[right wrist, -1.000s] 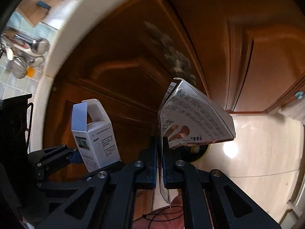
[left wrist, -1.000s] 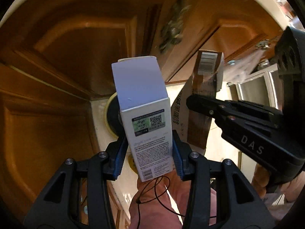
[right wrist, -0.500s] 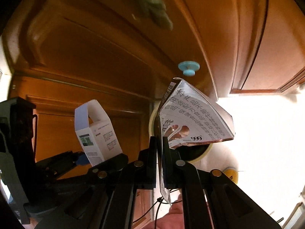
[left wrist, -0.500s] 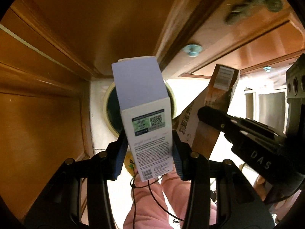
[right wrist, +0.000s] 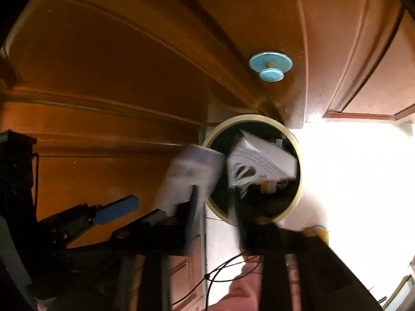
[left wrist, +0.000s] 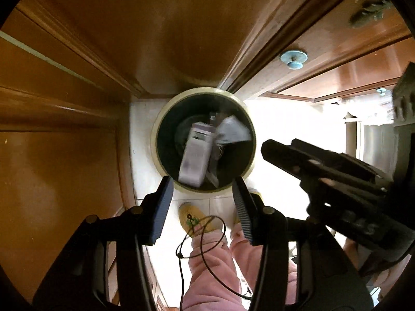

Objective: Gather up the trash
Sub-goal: 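Open both tools above the bin to drop the box and bag, then raise both tools back up toward the counter trash, then grasp the small white bottle with the left tool while the right tool grasps the plastic bag, then carry the white bottle and plastic bag down toward the floor bin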

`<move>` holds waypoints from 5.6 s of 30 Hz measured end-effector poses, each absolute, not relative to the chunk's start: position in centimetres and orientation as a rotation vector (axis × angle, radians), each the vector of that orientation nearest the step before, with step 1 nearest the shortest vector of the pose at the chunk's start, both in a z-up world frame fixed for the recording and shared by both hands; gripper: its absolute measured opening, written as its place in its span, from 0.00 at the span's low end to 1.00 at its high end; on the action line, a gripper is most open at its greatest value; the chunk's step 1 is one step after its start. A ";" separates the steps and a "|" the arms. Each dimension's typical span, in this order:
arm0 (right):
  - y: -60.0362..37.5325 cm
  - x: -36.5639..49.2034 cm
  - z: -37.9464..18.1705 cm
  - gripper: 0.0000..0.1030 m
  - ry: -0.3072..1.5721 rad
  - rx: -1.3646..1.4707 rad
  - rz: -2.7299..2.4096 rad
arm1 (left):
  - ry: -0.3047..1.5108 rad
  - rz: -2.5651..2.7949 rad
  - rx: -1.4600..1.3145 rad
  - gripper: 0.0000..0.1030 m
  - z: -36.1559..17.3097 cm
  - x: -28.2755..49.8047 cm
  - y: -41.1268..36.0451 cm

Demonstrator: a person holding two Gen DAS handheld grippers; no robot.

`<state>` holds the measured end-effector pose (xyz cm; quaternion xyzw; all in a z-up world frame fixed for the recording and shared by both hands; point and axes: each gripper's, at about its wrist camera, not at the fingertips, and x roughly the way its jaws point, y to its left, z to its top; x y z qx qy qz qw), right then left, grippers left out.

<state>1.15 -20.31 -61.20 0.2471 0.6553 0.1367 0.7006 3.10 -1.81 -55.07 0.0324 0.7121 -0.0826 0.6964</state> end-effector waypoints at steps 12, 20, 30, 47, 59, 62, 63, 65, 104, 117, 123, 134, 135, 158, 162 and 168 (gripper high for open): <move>-21.4 -0.4 -58.3 0.63 1.452 0.575 0.285 | 1.559 -0.173 0.062 0.46 -51.6 0.4 -2.4; -21.4 -2.5 -51.1 0.70 1.405 0.499 0.301 | 1.523 -0.167 0.043 0.46 -44.4 -1.5 -2.3; -22.1 -5.2 -36.8 0.70 1.266 0.445 0.309 | 1.390 -0.212 0.076 0.46 -30.5 -3.9 -3.8; -23.6 -8.0 -13.3 0.70 1.029 0.303 0.248 | 1.131 -0.230 0.132 0.46 -11.4 -3.9 -3.1; -22.6 -6.2 -0.9 0.71 0.835 0.209 0.185 | 0.952 -0.257 0.130 0.46 -0.8 -0.4 -1.4; -22.4 -4.8 1.4 0.71 0.814 0.188 0.160 | 0.919 -0.265 0.134 0.46 1.1 1.0 -1.2; -22.5 -4.2 2.0 0.71 0.810 0.184 0.156 | 0.914 -0.267 0.133 0.46 1.4 1.6 -1.2; -22.8 -2.9 2.9 0.71 0.803 0.176 0.142 | 0.905 -0.270 0.130 0.46 2.4 3.0 -1.2; -24.9 37.7 -17.0 0.32 1.042 0.010 0.625 | 1.164 -0.028 -0.121 0.46 -14.4 35.8 -9.3; -26.7 40.9 -17.9 0.21 1.022 0.135 0.592 | 1.207 0.012 -0.185 0.36 -16.8 37.7 -10.1; -27.4 40.5 -18.1 0.18 1.035 0.187 0.618 | 1.197 0.010 -0.209 0.22 -17.0 37.3 -10.0; -27.5 36.9 -15.5 0.16 0.986 0.219 0.617 | 1.143 0.004 -0.226 0.21 -13.5 32.5 -7.8; -27.6 36.4 -15.0 0.16 0.978 0.222 0.613 | 1.137 -0.004 -0.225 0.21 -13.0 31.9 -7.7; -25.0 8.8 -6.6 0.16 0.848 0.321 0.467 | 1.096 -0.308 -0.056 0.21 -5.5 9.7 -5.1; -24.1 3.8 -6.9 0.16 0.849 0.332 0.432 | 1.111 -0.362 -0.017 0.21 -6.2 6.0 -5.2; -23.5 -2.2 -8.3 0.16 0.875 0.353 0.384 | 1.138 -0.427 0.024 0.21 -7.4 1.7 -5.5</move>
